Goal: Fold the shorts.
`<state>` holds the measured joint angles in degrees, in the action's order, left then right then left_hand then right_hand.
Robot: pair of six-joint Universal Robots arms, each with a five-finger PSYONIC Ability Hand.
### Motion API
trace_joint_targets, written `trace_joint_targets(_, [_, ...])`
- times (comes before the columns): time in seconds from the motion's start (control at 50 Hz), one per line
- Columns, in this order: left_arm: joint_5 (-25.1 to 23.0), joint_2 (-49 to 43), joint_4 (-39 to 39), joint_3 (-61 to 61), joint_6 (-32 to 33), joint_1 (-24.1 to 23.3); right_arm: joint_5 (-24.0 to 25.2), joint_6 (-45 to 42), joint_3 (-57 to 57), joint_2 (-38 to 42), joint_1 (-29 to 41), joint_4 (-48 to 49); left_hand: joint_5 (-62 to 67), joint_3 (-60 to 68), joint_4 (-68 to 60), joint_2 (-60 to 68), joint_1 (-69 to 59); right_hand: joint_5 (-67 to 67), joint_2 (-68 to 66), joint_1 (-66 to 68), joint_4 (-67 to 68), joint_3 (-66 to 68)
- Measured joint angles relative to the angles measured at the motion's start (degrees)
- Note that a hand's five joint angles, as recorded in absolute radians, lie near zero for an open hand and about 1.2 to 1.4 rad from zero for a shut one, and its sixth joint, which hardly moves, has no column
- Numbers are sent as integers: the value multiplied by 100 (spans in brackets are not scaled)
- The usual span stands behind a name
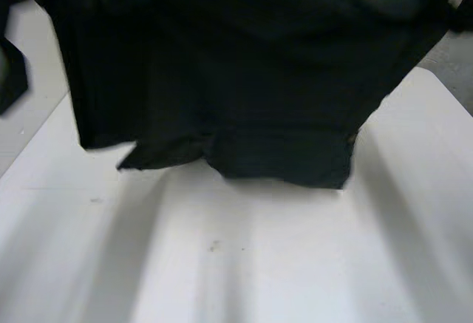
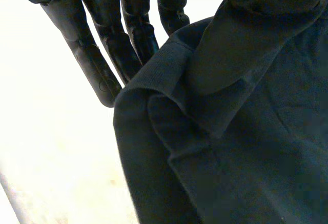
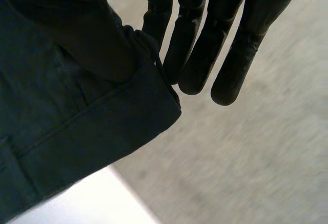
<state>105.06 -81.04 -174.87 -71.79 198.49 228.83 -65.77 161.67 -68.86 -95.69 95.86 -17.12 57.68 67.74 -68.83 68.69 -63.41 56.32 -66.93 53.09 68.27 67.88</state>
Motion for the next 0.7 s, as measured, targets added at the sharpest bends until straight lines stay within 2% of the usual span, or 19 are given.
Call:
trace_joint_targets(0.1, [7, 161, 194, 424, -22, -1, -108, 92, 753, -124, 10, -348, 0, 0, 0, 4, 0, 2, 0, 0, 0, 0])
trace_joint_targets(0.26, [6, 119, 255, 424, -44, 44, -305, 44, 1057, 96, 33, -481, 0, 0, 0, 5, -1, 2, 0, 0, 0, 0])
trace_joint_targets(0.34, [-22, -512, 197, 138, -70, 388, -457, -89, 950, 907, 280, -425, 0, 0, -1, 6, 0, 2, 0, 0, 0, 0])
trace_joint_targets(0.36, [-22, -512, 197, 138, -70, 388, -457, -89, 950, 907, 280, -425, 0, 0, -1, 6, 0, 2, 0, 0, 0, 0])
trace_joint_targets(0.46, [-147, -1735, -74, 261, -137, 874, -670, -422, 999, 2110, 628, -259, 0, 0, -1, 9, 0, 5, -1, 0, 0, 0])
trace_joint_targets(0.5, [-170, -1861, -109, 306, -141, 898, -710, -445, 1020, 2220, 656, -224, 0, 0, -1, 9, 0, 5, -1, 0, 0, 0])
trace_joint_targets(0.52, [-284, -2417, -298, 580, -154, 984, -932, -519, 1153, 2690, 773, 0, 0, 12, -2, 12, -1, 6, 0, 0, 0, 0])
trace_joint_targets(0.56, [-399, -2990, -478, 923, -160, 1044, -1187, -560, 1295, 3117, 884, 288, 0, 18, -2, 12, 0, 6, 0, 0, 0, 0])
trace_joint_targets(0.6, [-443, -3231, -548, 1090, -160, 1066, -1340, -574, 1372, 3332, 943, 483, 0, 18, -2, 13, -1, 6, 0, 0, 0, 0])
trace_joint_targets(0.64, [-596, -4352, -868, 1993, -152, 1198, -1905, -606, 1604, 4015, 1136, 1416, 0, 19, -3, 13, -2, 6, 0, 0, 0, 0])
trace_joint_targets(0.7, [-657, -5134, -1101, 2733, -144, 1317, -2255, -633, 1705, 4422, 1237, 2240, 0, 19, -4, 13, -1, 7, 0, 0, 0, 0])
